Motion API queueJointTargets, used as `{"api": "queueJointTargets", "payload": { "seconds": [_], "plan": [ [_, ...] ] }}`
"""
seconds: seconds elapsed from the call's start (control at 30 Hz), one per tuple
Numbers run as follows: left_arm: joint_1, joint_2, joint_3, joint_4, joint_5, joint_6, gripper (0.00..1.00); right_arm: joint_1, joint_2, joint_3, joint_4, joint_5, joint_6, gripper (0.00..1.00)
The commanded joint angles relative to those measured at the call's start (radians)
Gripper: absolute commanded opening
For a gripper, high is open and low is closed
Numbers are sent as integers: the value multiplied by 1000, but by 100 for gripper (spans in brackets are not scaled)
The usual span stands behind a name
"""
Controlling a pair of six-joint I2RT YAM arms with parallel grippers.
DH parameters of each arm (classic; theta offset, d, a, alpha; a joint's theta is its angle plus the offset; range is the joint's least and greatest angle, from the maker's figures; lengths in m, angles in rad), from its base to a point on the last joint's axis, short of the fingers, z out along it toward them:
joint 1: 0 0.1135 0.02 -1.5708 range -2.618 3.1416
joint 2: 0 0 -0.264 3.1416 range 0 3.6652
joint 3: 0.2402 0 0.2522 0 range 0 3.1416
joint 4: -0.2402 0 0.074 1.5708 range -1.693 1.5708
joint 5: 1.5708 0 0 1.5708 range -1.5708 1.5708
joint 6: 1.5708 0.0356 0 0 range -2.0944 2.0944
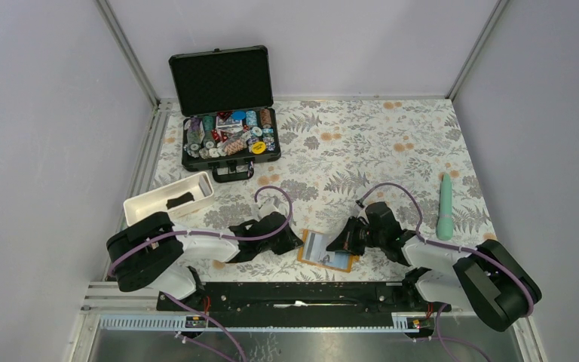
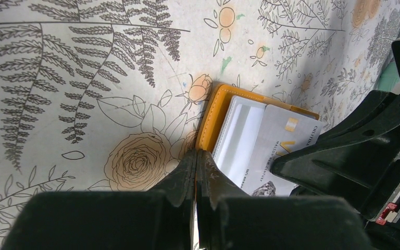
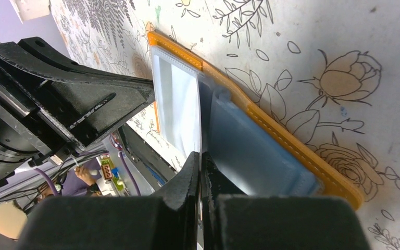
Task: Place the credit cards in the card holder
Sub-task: Insert the credit card into the card holder.
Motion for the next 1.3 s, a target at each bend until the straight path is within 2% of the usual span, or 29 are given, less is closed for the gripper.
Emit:
{"api": "queueJointTargets", "payload": {
  "seconds": [0.0, 0.6, 0.93, 1.27],
  "plan": [
    [-15, 1, -33, -58, -13, 6, 0, 0, 29, -25, 6, 11, 9, 0],
    [-18, -14, -52, -39, -19, -2, 0, 15, 55, -66, 84, 21, 70, 0],
    [-18, -28, -78, -39, -33, -20, 0, 16, -31, -131, 208, 25, 193, 0],
    [-18, -38, -87, -47, -41, -25, 0, 17, -145, -135, 158, 38, 214, 0]
  ]
}}
